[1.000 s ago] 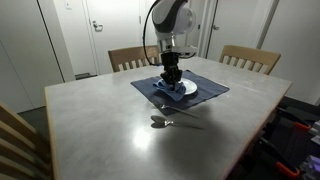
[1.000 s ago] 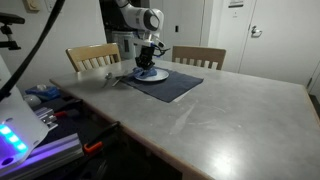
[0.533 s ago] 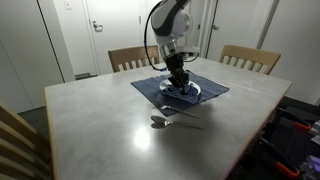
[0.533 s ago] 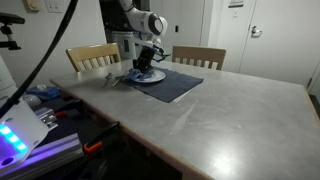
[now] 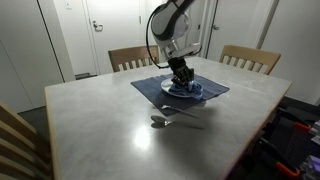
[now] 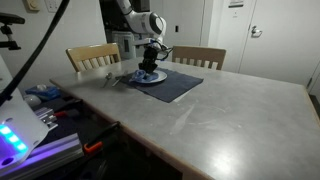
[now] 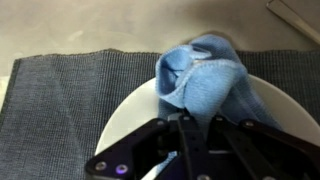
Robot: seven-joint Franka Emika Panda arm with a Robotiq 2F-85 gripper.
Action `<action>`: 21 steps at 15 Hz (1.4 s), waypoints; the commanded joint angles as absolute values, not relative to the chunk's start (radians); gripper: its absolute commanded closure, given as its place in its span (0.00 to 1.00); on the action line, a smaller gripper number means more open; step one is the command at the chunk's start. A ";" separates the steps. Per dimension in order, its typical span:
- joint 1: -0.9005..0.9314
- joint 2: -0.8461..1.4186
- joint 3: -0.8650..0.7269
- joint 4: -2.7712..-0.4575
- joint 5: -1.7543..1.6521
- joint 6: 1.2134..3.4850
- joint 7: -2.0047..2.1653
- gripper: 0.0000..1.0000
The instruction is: Use the towel to wipe the plate
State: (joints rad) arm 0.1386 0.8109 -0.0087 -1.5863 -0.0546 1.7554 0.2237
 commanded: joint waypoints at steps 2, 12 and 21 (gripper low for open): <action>0.194 0.841 -0.063 -1.574 -0.131 1.799 0.387 0.97; 0.173 0.733 -0.008 -1.604 -0.059 2.067 0.342 0.97; 0.259 0.754 0.072 -1.462 -0.064 2.141 0.273 0.97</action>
